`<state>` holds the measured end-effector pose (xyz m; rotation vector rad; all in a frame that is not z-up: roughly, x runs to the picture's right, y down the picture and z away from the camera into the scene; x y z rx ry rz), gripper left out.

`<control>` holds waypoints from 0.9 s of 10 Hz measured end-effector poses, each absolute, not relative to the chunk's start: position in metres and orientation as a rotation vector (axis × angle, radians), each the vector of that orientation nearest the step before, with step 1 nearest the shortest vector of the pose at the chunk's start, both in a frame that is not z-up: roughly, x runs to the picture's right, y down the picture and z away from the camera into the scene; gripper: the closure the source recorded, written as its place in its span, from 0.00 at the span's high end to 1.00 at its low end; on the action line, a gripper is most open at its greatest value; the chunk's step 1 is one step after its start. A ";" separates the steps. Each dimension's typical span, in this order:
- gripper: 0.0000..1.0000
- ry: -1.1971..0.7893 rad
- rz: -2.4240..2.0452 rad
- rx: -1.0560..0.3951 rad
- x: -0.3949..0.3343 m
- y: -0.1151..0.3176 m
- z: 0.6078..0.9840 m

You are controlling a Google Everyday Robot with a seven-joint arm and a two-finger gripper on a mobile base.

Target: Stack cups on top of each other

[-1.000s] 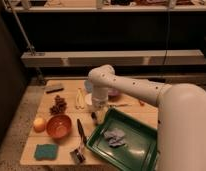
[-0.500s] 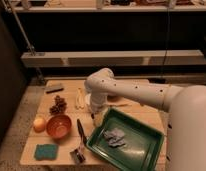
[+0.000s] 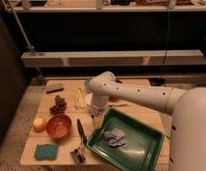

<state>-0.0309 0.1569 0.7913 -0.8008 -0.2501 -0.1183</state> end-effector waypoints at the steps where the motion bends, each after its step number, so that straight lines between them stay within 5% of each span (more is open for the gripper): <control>1: 0.59 -0.251 -0.109 -0.793 -0.032 0.155 0.789; 9: 0.59 -0.332 0.044 -0.756 -0.023 0.152 0.809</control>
